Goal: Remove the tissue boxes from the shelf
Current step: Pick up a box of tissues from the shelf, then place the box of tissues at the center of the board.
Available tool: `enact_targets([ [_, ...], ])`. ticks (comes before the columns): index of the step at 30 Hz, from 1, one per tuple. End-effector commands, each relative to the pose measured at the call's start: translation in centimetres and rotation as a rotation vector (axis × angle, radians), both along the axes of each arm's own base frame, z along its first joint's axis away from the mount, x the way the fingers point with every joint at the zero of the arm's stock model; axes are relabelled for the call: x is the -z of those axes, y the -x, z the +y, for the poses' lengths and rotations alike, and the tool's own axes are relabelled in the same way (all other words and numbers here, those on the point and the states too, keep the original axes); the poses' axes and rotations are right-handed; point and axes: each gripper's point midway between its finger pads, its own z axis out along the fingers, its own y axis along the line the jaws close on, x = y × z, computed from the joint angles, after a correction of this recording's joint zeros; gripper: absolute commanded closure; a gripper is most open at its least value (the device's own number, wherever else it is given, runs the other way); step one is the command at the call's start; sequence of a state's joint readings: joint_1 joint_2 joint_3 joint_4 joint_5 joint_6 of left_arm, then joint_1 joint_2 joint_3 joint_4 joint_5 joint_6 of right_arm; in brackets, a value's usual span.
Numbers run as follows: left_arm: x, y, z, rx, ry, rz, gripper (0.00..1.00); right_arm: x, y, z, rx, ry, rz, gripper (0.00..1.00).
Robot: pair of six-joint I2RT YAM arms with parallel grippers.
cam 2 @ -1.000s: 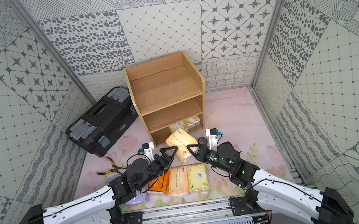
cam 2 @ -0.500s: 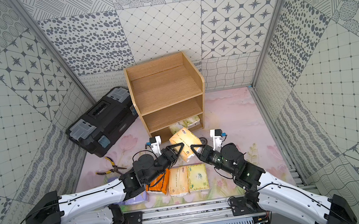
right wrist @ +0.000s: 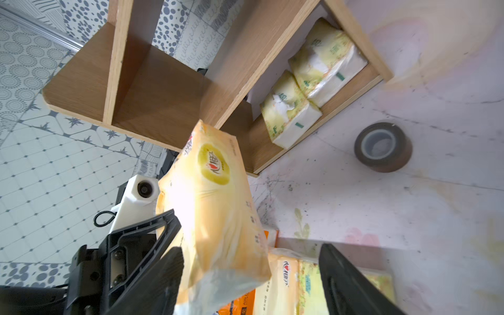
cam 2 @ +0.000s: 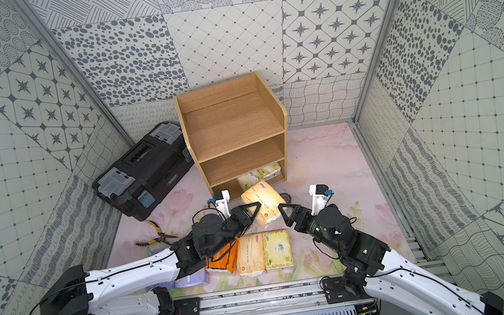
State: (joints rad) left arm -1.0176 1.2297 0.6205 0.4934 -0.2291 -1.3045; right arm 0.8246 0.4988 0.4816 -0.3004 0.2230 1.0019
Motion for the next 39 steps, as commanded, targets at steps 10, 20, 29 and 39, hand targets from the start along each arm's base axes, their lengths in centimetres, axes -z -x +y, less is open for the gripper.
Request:
enact_targets([
  [10, 5.8, 3.1, -5.7, 0.176, -0.307, 0.036, 0.78, -3.5, 0.6, -5.3, 0.131, 0.180, -0.144, 0.17],
  [20, 9.7, 6.3, -14.8, 0.413, -0.377, 0.064, 0.77, -4.5, 2.1, -7.5, 0.161, 0.134, -0.185, 0.17],
  [29, 13.8, 8.4, -17.6, 0.487, -0.420, 0.186, 0.78, -4.1, 2.6, -8.4, 0.177, 0.144, -0.181, 0.17],
  [39, 15.1, 8.6, -16.4, 0.455, -0.505, 0.232, 0.49, -3.0, 2.4, -8.3, 0.181, 0.150, -0.157, 0.17],
])
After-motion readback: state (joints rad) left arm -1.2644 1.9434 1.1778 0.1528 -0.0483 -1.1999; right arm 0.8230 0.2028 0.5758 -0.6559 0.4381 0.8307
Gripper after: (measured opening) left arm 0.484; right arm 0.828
